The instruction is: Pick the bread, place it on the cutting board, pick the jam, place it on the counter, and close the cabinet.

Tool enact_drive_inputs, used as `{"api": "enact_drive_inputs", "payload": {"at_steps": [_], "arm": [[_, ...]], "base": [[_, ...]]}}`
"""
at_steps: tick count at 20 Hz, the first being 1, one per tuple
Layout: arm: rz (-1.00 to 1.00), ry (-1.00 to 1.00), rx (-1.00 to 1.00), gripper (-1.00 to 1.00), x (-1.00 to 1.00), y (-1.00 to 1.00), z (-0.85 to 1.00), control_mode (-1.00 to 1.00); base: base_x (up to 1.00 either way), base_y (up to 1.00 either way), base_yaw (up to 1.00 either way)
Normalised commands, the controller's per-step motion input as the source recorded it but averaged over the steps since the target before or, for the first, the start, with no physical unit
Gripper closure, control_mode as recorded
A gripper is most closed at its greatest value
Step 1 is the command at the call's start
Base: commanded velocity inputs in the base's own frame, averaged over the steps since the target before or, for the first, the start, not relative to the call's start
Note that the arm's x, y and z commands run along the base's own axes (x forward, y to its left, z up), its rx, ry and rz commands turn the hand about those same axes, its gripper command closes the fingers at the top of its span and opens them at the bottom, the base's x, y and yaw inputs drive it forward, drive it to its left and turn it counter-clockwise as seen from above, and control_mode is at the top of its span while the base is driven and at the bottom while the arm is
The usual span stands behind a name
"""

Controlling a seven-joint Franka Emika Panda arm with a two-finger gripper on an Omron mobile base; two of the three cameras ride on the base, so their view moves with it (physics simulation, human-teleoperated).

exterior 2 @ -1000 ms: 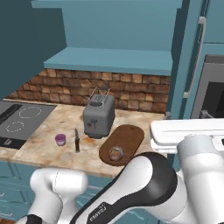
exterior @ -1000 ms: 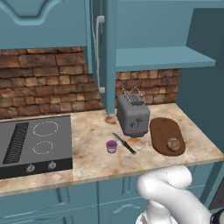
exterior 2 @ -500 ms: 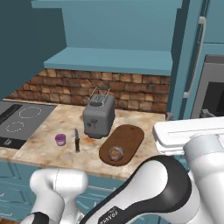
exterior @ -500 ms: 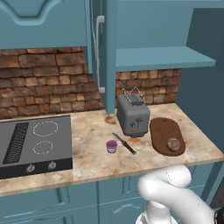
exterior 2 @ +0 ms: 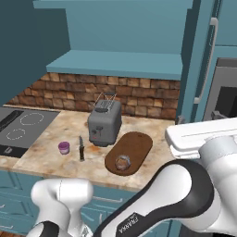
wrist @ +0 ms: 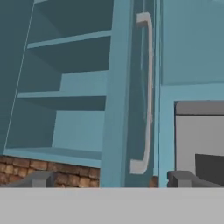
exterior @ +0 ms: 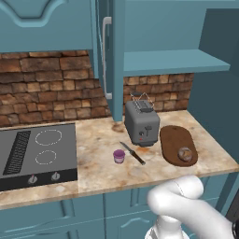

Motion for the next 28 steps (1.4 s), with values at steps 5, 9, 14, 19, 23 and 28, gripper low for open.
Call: {"api": "enact_drive_inputs", "payload": {"at_steps": [5,9,14,19,23,28], "arm": [[0.06,0.00,0.00,-1.00,0.18,-0.06,0.00,-1.00],[0.07,0.00,0.00,-1.00,0.23,-0.09,0.00,-1.00],[0.09,0.00,0.00,-1.00,0.20,-0.13,0.00,-1.00],[0.11,0.00,0.00,-1.00,0.16,-0.17,0.00,-1.00],[0.12,0.00,0.00,-1.00,0.12,-0.19,0.00,-1.00],[0.12,0.00,0.00,-1.00,0.09,-0.15,0.00,-1.00]], "base": [[0.00,0.00,0.00],[0.00,0.00,0.00],[0.00,0.00,0.00],[0.00,0.00,0.00],[0.00,0.00,0.00],[0.00,0.00,0.00]]}}
